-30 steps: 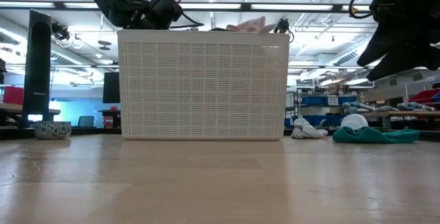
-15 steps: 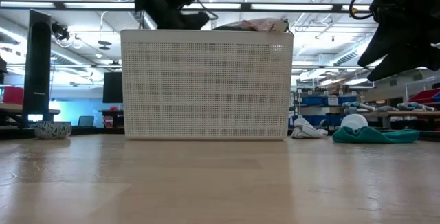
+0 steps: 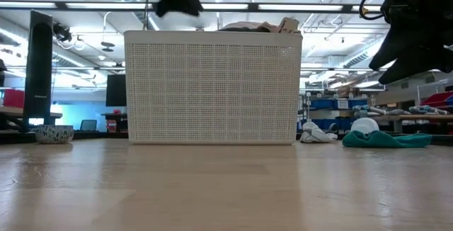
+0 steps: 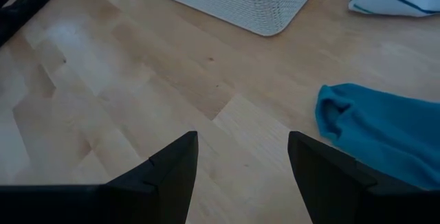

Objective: Sort clothes
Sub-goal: Put the blue sock into the laundry bin

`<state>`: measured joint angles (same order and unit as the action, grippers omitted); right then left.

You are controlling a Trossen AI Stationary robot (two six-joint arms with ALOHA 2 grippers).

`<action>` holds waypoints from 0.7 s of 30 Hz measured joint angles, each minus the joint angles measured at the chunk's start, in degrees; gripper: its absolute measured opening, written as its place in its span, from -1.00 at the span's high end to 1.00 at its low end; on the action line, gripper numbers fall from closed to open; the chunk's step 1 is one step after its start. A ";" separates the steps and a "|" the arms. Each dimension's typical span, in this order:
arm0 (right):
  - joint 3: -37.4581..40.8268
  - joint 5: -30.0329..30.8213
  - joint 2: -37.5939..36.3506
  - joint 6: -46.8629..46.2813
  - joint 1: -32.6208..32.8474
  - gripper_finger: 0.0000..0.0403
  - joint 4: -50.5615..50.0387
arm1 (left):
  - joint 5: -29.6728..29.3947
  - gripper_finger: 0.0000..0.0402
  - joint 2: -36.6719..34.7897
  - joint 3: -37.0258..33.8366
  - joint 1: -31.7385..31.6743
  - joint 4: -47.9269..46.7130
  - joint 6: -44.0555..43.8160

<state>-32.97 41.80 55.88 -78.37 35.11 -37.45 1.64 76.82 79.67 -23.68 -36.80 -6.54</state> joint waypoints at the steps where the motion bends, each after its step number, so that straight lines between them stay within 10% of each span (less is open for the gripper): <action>1: 0.00 0.00 0.00 0.02 0.00 -0.13 -0.11 | -0.54 0.38 -1.92 -0.66 0.78 0.02 -0.25; 13: 6.67 2.27 1.95 -5.58 -1.71 -0.13 1.69 | -19.96 0.38 -23.66 -19.11 23.64 6.57 -9.57; 21: 13.41 2.00 5.39 -9.92 -5.94 -0.13 4.70 | -31.57 0.38 -25.50 -30.40 40.00 13.51 -17.30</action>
<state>-19.56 43.80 61.27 -88.29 29.17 -32.75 -29.94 51.31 49.27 16.32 -23.29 -23.84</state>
